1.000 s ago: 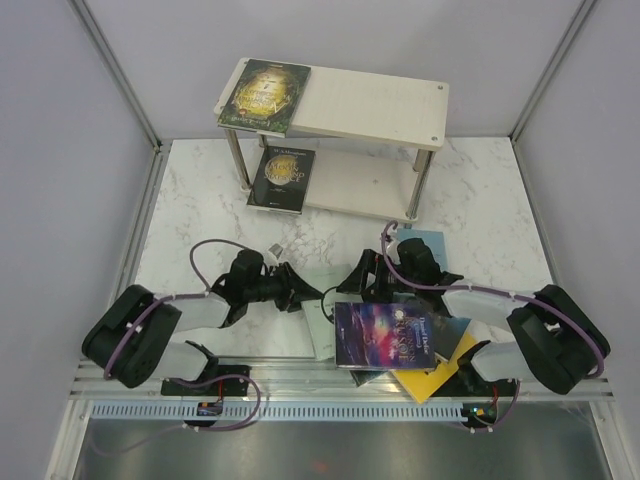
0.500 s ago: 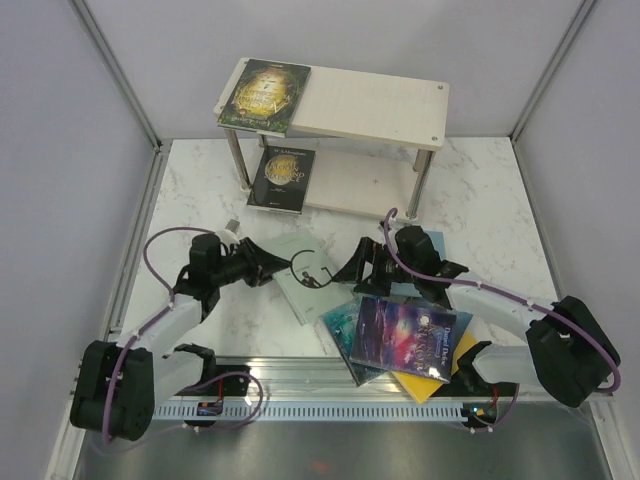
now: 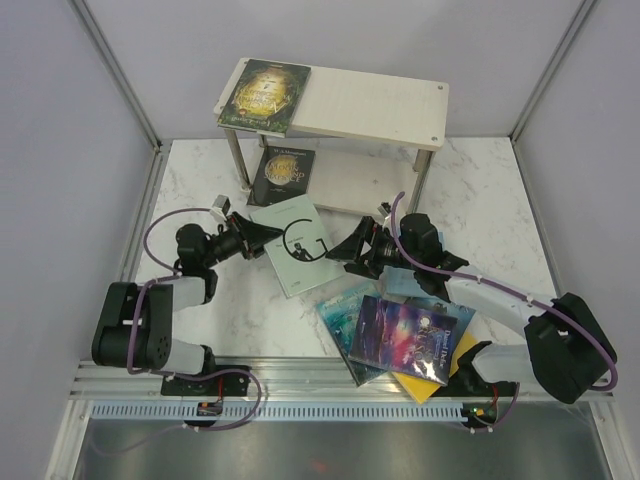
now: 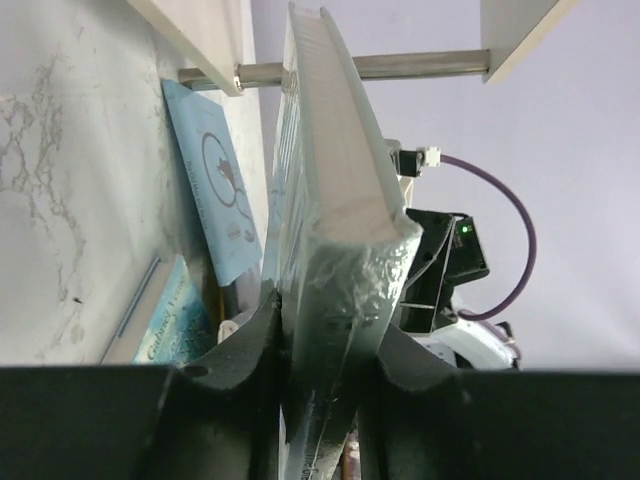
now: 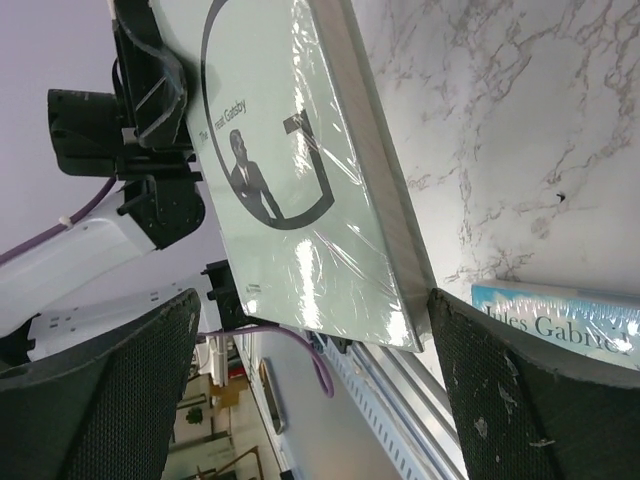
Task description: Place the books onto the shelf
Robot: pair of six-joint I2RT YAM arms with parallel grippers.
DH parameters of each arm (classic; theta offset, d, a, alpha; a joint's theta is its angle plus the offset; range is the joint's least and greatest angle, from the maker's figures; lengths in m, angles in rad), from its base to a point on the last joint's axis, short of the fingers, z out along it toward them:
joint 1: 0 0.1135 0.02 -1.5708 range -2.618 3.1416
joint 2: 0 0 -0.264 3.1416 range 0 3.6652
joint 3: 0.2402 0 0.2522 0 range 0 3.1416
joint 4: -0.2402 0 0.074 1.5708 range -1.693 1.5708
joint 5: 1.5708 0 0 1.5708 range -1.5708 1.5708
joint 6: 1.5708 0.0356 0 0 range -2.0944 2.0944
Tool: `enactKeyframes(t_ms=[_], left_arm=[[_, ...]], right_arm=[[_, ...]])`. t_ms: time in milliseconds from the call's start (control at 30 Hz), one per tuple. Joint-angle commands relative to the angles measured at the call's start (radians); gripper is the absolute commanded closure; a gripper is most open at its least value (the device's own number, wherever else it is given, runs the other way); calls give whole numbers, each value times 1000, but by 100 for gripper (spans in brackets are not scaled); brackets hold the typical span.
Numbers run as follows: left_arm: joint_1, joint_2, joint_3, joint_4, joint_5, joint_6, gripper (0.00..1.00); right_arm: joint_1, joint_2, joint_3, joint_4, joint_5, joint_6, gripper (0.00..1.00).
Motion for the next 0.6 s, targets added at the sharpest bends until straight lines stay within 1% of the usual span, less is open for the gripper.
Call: enactKeyframes(t_ms=[0, 67, 133, 167, 233, 267, 300, 333, 367, 400, 433, 467, 500, 567], left_arm=[[-30, 49, 99, 612, 140, -447, 98], [-32, 91, 135, 663, 174, -485, 98], [-30, 92, 177, 664, 209, -503, 98], [-30, 91, 190, 657, 249, -506, 98], [-29, 78, 217, 590, 294, -491, 98], [-27, 50, 222, 520, 341, -462, 98], [-27, 22, 224, 443, 358, -362, 98], [-25, -7, 227, 192, 373, -280, 98], [-25, -80, 244, 33, 387, -182, 98], [-25, -113, 260, -129, 387, 54, 98], [-25, -141, 311, -464, 383, 172, 98], [-25, -164, 328, -544, 375, 257, 98], [-24, -181, 333, -573, 380, 305, 98], [-25, -184, 331, -568, 394, 293, 98]], right_arm=[[27, 13, -4, 42, -62, 29, 2], [29, 10, -4, 10, -62, 6, 2], [27, 5, 19, -62, -36, -40, 2], [27, -6, 30, -146, -20, -98, 2], [29, -22, 50, -201, 23, -141, 2], [27, -44, 61, -233, 44, -167, 2], [27, -56, 73, -295, 67, -206, 2], [26, -70, 102, -325, 104, -227, 2], [24, -88, 119, -378, 121, -244, 2], [26, -98, 154, -400, 138, -278, 2], [23, -105, 169, -420, 165, -293, 2], [23, -116, 183, -455, 174, -301, 2], [19, -119, 200, -463, 181, -313, 2], [19, -122, 208, -475, 193, -318, 2]])
